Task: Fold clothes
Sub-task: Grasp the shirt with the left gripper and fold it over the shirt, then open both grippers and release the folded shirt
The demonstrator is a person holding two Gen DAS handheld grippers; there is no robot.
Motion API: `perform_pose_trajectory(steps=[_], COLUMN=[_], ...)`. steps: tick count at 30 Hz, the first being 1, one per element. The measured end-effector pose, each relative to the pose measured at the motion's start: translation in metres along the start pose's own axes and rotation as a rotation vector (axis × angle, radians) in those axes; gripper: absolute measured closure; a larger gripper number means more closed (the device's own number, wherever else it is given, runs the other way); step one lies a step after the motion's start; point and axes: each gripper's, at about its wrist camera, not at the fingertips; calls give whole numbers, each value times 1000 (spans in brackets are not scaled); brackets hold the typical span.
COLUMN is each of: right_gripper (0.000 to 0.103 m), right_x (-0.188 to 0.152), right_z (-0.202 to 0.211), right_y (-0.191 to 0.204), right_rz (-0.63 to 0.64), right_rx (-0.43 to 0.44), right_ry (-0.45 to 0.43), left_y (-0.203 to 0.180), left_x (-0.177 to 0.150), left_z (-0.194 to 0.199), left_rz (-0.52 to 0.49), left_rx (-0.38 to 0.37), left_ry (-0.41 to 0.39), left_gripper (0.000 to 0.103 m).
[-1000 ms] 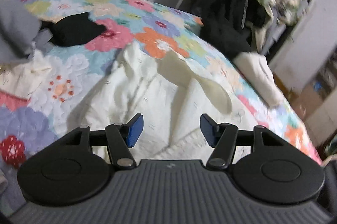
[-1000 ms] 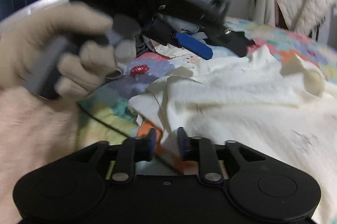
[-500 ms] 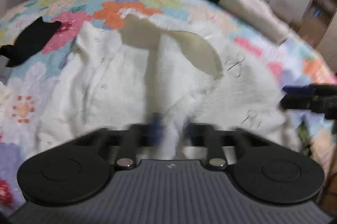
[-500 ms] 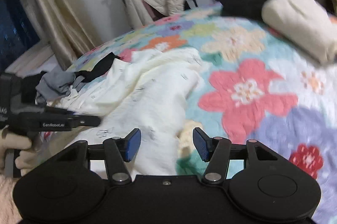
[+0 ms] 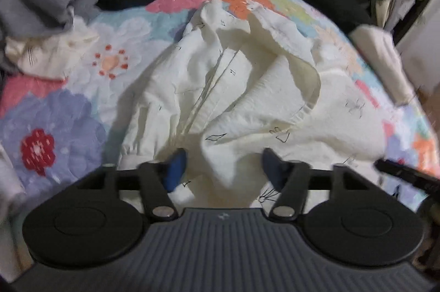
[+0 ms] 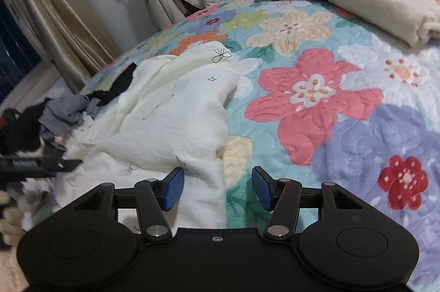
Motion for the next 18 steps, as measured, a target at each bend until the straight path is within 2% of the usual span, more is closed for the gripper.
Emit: perform_pose_trajectory(steps=[1, 3, 4, 6, 7, 11, 13, 15, 16, 18], right_gripper=[43, 43, 43, 43, 43, 59, 64, 67, 67, 68], right_x=[-1, -2, -2, -4, -5, -6, -5, -4, -2, -2], right_z=[-1, -4, -6, -12, -15, -14, -10, -6, -5, -6], right_y=[-1, -2, -1, 3, 5, 10, 13, 16, 17, 16], right_rz=[-16, -37, -33, -19, -11, 31, 56, 87, 101, 110], right_rx=[17, 45, 55, 76, 84, 79, 74, 55, 40, 2], right_ry=[0, 2, 8, 25, 30, 14, 5, 0, 5, 23], left_y=[-2, -5, -5, -6, -7, -17, -13, -7, -6, -6], left_x=[-1, 0, 1, 3, 3, 7, 3, -8, -14, -19], left_z=[-3, -14, -17, -20, -20, 16, 46, 71, 73, 60], left_rz=[-14, -30, -39, -56, -62, -96, -23, 47, 62, 54], left_rx=[10, 22, 17, -15, -43, -24, -93, -173, -163, -43], left_ry=[10, 28, 27, 16, 6, -171, -240, -270, -255, -181], left_gripper=[26, 26, 31, 74, 101, 103, 103, 102, 102, 99])
Point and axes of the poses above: each gripper's, at about its wrist camera, not at the fingertips, and z roughly against the way its jaws point, y to its left, x to its top, and after that the axes turned 7 degrees about z, right-handed
